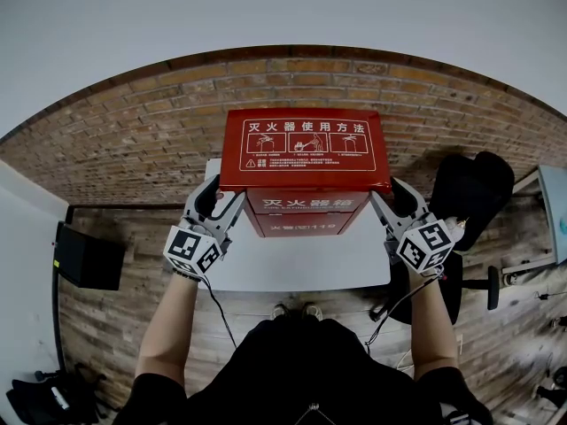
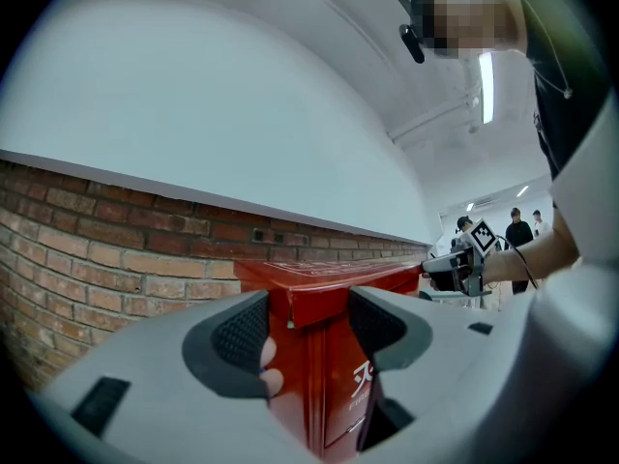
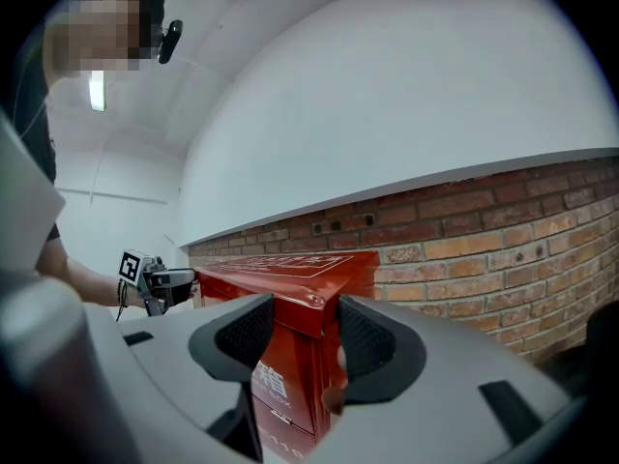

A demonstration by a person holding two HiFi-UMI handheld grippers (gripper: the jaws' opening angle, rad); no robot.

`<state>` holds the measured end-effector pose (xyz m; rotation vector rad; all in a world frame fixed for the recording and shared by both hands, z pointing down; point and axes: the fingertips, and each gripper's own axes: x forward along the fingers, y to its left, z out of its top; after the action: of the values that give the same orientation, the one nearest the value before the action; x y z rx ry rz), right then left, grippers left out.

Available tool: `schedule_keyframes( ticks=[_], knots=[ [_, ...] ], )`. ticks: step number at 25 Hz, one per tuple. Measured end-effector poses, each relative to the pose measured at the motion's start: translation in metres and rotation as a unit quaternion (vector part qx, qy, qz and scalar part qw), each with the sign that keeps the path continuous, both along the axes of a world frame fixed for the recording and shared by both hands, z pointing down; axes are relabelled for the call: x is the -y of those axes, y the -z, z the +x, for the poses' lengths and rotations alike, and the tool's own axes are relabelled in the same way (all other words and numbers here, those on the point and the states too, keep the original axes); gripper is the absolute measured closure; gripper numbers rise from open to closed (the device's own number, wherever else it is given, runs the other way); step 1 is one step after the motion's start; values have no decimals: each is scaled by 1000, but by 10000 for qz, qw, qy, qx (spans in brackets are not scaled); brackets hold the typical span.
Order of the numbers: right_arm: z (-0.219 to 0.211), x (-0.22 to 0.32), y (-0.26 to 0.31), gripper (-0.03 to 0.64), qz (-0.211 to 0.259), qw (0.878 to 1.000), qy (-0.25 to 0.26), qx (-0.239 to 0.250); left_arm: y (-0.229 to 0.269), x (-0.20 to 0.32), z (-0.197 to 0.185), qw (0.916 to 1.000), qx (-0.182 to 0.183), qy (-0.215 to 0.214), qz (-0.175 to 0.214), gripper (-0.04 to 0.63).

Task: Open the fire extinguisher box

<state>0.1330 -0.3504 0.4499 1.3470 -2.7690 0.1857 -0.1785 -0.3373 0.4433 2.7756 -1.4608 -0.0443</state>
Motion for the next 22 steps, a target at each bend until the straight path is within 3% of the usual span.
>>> schedule_keyframes(
  ticks=[8,16,22],
  knots=[
    [2,0,26,396,-51,9997,-3,235,25,0,0,9999,-120,-65,17,293],
    [4,11,80,394,260,9974,95,667,67,10,-2,9988,65,-93,480,314],
    [3,32,104,394,680,9977,8,78,92,28,0,9967,307,-150,731,316]
  ],
)
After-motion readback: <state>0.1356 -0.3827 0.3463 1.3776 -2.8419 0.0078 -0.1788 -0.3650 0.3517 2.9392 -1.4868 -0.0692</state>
